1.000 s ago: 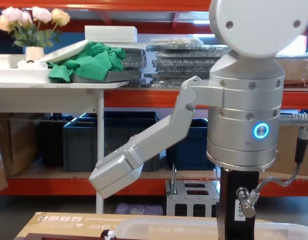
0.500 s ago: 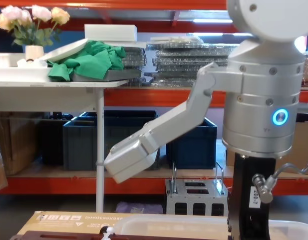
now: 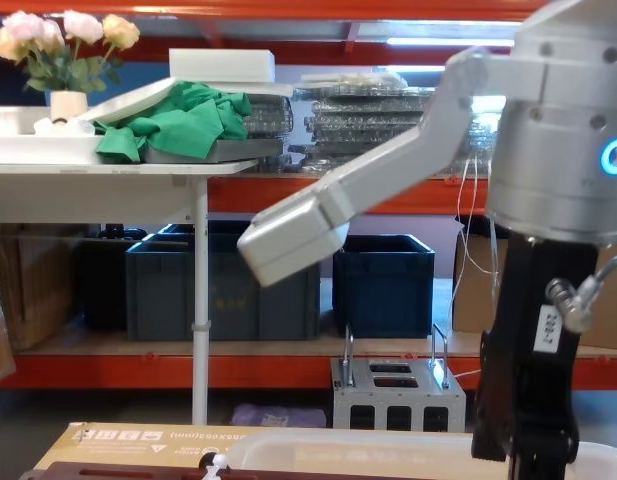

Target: Use one hand to grasp the basket and place it at the designated location.

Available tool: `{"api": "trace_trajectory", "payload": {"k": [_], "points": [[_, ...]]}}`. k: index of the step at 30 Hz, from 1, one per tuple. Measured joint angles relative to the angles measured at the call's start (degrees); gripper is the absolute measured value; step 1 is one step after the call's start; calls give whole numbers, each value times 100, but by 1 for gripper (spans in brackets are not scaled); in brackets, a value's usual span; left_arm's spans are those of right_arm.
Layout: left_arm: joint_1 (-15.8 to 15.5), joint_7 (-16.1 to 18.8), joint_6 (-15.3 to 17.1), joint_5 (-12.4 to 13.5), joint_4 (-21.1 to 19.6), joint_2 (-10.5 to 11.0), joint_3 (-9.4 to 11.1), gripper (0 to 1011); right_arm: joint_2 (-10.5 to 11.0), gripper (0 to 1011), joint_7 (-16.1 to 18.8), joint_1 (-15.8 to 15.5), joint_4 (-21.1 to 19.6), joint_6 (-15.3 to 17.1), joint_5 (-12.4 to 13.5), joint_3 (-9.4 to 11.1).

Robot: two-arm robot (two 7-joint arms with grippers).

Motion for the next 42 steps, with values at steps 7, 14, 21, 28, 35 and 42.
{"api": "trace_trajectory", "payload": {"k": [7,14,21,28,35,42], "points": [[0,0,0,0,-1,0,0,0,129,1002,13,27,-180,34,84,94],[0,0,0,-1,-2,0,0,0,393,1001,27,70,-446,104,254,268],[0,0,0,0,1,0,0,0,598,1001,39,94,-596,123,387,427],[0,0,0,0,-1,0,0,0,897,1001,41,121,-799,124,583,663],[0,0,0,0,-1,0,0,0,1304,1001,-8,163,-1059,79,903,1039],[0,0,0,0,2,0,0,0,1422,1001,-12,153,-1153,39,1002,1215]]}}
